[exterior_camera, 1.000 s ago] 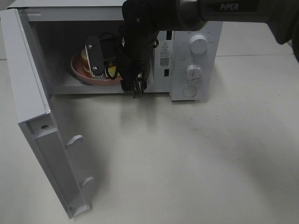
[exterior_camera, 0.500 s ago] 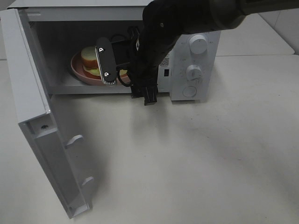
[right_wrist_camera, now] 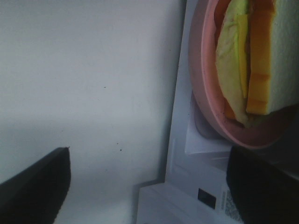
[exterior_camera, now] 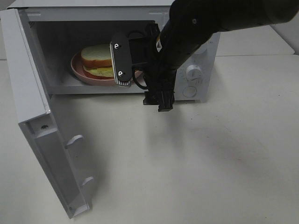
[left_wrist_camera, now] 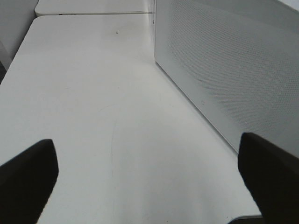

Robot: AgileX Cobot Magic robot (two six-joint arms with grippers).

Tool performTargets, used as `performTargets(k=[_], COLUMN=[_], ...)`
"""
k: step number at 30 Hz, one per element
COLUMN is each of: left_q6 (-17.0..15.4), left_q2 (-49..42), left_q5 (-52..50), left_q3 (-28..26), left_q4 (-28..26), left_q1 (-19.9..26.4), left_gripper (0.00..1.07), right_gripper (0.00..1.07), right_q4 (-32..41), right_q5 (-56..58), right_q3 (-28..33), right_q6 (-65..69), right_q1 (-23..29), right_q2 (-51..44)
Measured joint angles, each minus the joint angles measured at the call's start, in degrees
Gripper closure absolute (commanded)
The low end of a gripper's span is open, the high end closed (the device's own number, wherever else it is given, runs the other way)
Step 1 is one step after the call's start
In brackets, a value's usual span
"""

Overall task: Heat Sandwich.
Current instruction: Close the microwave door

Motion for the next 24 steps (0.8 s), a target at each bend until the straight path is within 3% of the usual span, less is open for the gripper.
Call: performTargets(k=[17,24], left_q6=[0.0,0.0], left_q2=[0.0,0.0], left_q5=[0.0,0.0], left_q3=[0.0,0.0], left_q4=[0.0,0.0], left_q1=[0.0,0.0], left_gripper=[0.05,0.05], right_gripper=[0.24,0.26], right_q4=[0.0,-0.06], right_q5=[0.11,5.1], right_q3=[13.92,20.11], right_q6=[13.24,23.95], right_q1=[0.0,0.0], right_q2=[-13.35,-19.77])
